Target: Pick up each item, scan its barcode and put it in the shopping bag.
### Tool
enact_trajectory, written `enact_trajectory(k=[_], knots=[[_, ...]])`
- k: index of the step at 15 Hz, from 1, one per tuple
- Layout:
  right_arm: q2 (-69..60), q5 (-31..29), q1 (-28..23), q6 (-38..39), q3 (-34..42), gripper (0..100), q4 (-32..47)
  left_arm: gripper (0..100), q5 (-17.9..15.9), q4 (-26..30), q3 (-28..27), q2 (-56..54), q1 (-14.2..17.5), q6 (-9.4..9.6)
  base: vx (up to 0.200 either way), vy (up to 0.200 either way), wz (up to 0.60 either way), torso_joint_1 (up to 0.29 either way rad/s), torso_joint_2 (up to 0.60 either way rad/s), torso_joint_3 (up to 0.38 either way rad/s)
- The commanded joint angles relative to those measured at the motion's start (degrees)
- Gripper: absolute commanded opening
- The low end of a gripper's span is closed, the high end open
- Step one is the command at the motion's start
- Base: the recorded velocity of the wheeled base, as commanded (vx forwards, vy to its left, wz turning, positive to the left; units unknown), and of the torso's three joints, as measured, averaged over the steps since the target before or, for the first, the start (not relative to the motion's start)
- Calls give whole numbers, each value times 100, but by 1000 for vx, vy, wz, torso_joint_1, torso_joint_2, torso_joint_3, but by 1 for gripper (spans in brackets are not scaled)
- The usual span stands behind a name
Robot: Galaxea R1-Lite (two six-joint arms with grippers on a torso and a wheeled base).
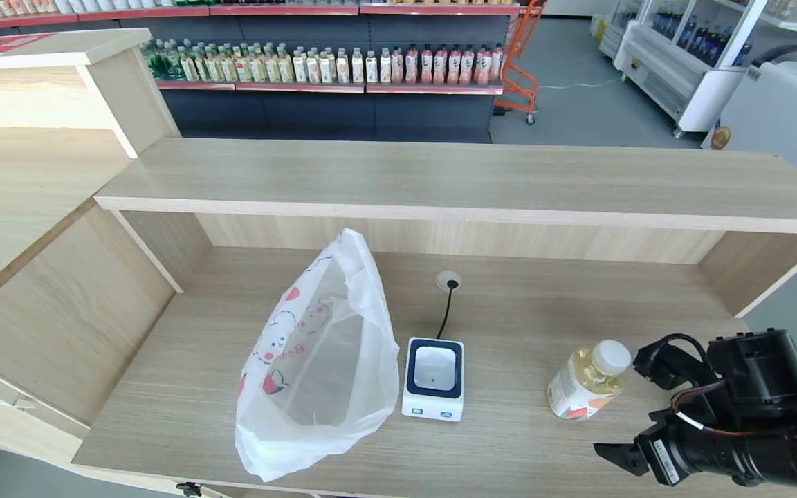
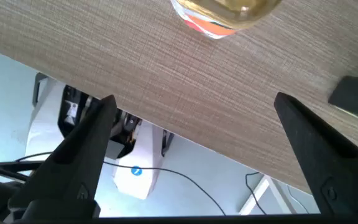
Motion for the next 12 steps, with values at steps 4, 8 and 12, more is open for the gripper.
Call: enact_trajectory(k=[4,8,12], knots=[[1565,-12,533,710,65,100,-1910,100,1,0,0,-2,0,-2,0,0,0,0,0,0],[2242,-970,990,1088,135,100,-3396,100,1,0,0,-2,0,-2,0,0,0,0,0,0],[2638,-1471,1245,1238,135,100,-4283,100,1,0,0,-2,0,-2,0,0,0,0,0,0]])
